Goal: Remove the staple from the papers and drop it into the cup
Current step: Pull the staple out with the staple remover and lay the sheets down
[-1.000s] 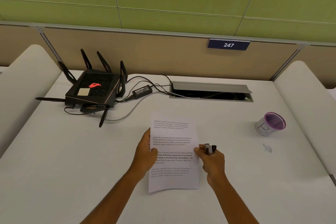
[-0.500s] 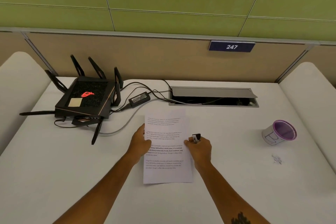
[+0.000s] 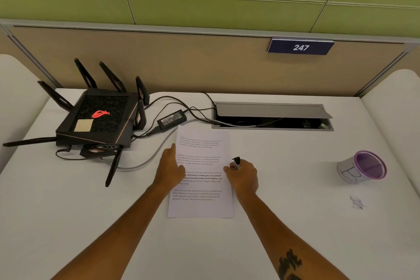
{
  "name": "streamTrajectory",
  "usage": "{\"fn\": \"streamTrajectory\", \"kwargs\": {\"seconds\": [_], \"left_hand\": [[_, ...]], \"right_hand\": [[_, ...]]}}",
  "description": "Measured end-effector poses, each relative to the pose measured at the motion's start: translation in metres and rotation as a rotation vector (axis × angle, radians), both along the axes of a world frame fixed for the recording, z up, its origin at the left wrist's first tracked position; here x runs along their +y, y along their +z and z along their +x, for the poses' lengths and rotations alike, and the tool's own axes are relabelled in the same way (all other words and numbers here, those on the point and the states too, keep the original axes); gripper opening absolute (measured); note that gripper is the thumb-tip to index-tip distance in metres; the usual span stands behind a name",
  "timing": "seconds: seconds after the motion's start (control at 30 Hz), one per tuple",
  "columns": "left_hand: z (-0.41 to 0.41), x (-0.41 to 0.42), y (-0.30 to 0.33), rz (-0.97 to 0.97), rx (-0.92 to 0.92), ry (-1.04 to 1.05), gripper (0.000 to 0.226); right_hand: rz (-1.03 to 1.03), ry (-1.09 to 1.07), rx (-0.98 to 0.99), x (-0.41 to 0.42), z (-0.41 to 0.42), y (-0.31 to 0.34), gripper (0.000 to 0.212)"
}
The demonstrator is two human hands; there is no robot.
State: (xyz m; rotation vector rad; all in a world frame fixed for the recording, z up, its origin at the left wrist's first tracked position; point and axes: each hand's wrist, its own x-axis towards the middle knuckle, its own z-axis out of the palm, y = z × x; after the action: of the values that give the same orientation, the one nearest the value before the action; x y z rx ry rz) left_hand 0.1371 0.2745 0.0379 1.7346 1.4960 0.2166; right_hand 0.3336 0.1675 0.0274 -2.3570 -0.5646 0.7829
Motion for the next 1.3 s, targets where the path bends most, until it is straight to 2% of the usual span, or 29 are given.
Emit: {"fn": "streamTrajectory", "kwargs": {"seconds": [0.17, 0.47, 0.7, 0.83, 0.93, 1.1, 1.3], "left_hand": [[-0.001, 0.003, -0.006, 0.045, 0.104, -0.014, 0.09], [0.0, 0.002, -0.011, 0.085, 0.212, -0.04, 0.091], [-0.002, -0.006, -0.015, 0.14, 0.205, -0.011, 0.084], [-0.004, -0.024, -0.023, 0.209, 0.167, -0.008, 0.085], [-0.005, -0.043, -0.032, 0.273, 0.118, -0.038, 0.088], [-0.004, -0.083, -0.048, 0.349, 0.084, -0.078, 0.091], [0.0, -0.124, -0.062, 0.383, 0.074, -0.121, 0.091]], "right_hand": [[0.011, 0.037, -0.046, 0.002, -0.001, 0.005, 0.016], [-0.002, 0.065, -0.093, 0.002, -0.002, -0.005, 0.017], [0.086, 0.028, 0.077, -0.003, 0.01, -0.007, 0.007], [0.16, 0.015, 0.228, -0.012, 0.026, -0.001, 0.017], [0.201, 0.072, 0.272, -0.021, 0.041, 0.006, 0.027], [0.17, 0.228, 0.222, -0.037, 0.072, 0.01, 0.03], [0.086, 0.415, 0.017, -0.047, 0.116, 0.004, 0.031]]}}
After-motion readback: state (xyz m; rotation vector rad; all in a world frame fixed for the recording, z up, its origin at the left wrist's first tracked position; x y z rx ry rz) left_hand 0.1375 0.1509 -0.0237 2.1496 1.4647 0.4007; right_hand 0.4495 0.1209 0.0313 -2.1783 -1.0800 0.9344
